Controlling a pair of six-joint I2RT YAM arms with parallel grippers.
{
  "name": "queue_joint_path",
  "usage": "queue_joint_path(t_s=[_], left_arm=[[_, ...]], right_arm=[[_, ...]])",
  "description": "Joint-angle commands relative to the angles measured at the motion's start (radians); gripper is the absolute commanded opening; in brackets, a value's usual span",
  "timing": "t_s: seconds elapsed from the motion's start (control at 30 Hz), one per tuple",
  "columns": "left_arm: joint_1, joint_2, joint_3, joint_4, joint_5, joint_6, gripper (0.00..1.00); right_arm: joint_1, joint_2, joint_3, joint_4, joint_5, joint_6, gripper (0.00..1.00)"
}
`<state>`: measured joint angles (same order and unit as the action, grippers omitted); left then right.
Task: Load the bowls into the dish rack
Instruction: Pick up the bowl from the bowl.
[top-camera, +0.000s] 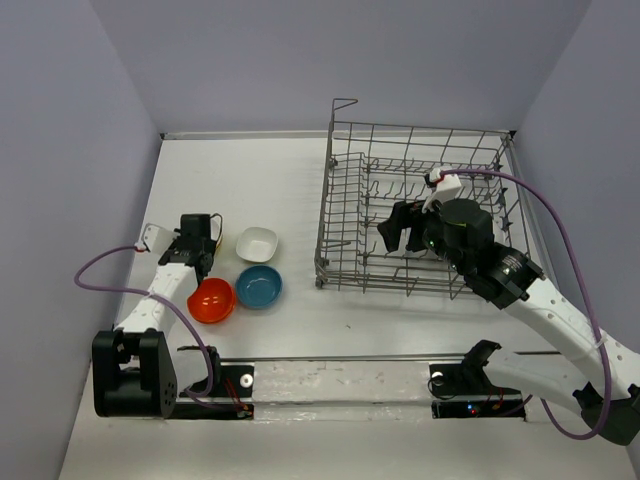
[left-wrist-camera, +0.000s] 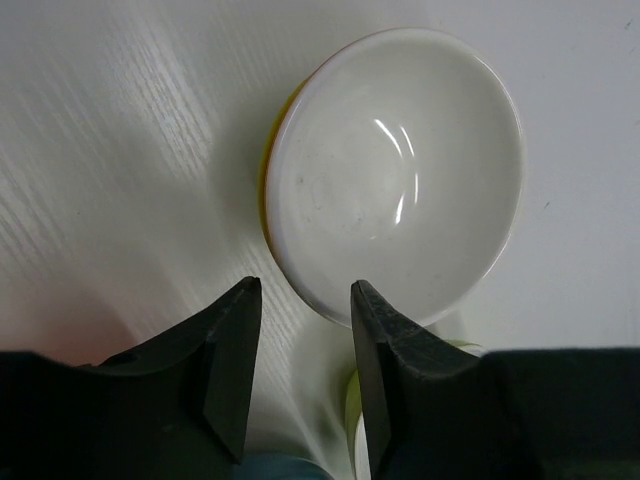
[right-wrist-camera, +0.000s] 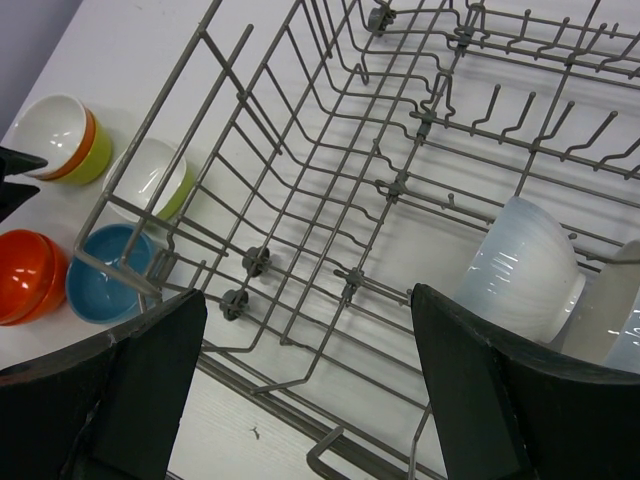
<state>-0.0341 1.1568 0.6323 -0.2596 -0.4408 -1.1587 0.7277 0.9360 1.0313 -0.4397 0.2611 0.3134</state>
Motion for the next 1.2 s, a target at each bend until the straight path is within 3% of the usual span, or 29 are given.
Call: queue_joint_path(t_s=[0.0,0.07,0.23,0.4,0.53,0.87,1.17], left_arm=[[0.005,0.006,0.050,-0.006,-0.038,0.014,0.55],[0.005,0.017,0.058,-0.004,-0.036,0.014,0.61],[0.007,0.044,0.079,-0.001,-0.030,0.022,0.58],[0.008,0.060,0.089,0.000,-0.026,0.027,0.41],[0.010,0.070,0.089,0.002,-0.016,0.031,0.39],[0.013,0.050,0.115,0.002,-0.003,0.068,0.13],[0.013,0.032,0.159,-0.018,0.010,0.108,0.05]], right_arm=[[0.007,-0.006,-0.005,0.048,-0.013,0.003,0.88],[0.007,-0.006,-0.005,0.048,-0.013,0.003,0.88],[0.007,-0.006,-0.005,0.048,-0.013,0.003,0.88],[0.007,-0.005,-0.005,0.048,-0.014,0.001,0.88],[0.007,-0.002,-0.005,0.050,-0.017,0.001,0.89],[0.007,0.003,-0.005,0.052,-0.022,0.000,0.89],[0.007,0.003,-0.005,0.053,-0.023,-0.002,0.88]])
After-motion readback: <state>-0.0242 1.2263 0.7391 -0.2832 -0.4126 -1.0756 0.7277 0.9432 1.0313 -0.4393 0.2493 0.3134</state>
